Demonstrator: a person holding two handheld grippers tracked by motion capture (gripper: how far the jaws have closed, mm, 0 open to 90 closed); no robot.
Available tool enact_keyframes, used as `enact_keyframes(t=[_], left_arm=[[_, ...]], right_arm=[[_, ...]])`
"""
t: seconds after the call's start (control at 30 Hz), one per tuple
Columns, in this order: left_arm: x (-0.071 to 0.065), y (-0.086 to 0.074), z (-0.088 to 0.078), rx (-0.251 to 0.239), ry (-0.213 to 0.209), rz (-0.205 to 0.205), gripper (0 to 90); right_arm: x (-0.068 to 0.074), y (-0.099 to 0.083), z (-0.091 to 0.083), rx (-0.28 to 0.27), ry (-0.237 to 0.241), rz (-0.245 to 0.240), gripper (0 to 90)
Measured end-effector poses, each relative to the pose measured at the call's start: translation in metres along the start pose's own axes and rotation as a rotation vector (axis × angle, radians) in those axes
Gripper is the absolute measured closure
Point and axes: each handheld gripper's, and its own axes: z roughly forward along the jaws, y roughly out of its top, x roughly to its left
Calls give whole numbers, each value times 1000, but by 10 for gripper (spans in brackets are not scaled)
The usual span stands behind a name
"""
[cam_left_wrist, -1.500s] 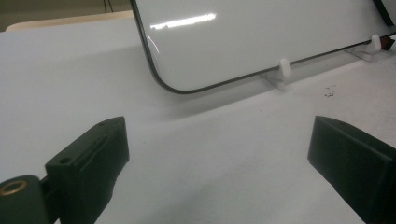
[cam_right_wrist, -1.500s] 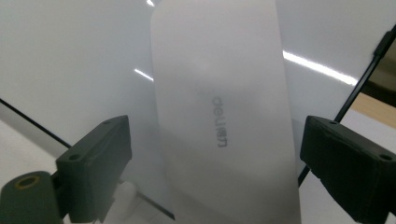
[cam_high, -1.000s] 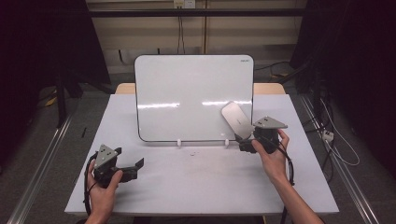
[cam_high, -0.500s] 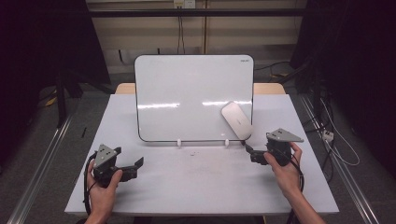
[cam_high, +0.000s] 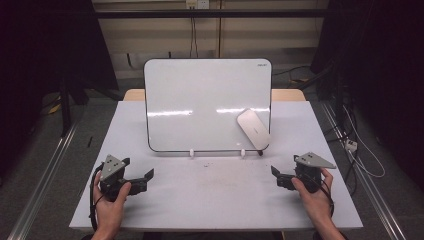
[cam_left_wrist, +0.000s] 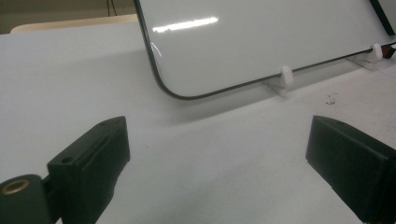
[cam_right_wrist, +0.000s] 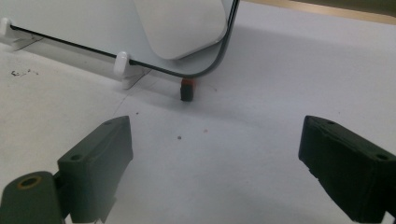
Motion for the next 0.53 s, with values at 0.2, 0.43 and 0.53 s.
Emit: enact_keyframes(t=[0.2, 0.43, 0.53], left_arm=[[-1, -1, 0, 9, 2, 7, 62], [-3, -1, 2, 20, 1, 10, 63], [0, -2, 5, 42, 14, 8, 61]], right_arm=[[-2, -7, -6, -5, -27, -8, 98], [-5, -11, -6, 2, -39, 16, 95], [-7, -10, -5, 9, -43, 21, 91]])
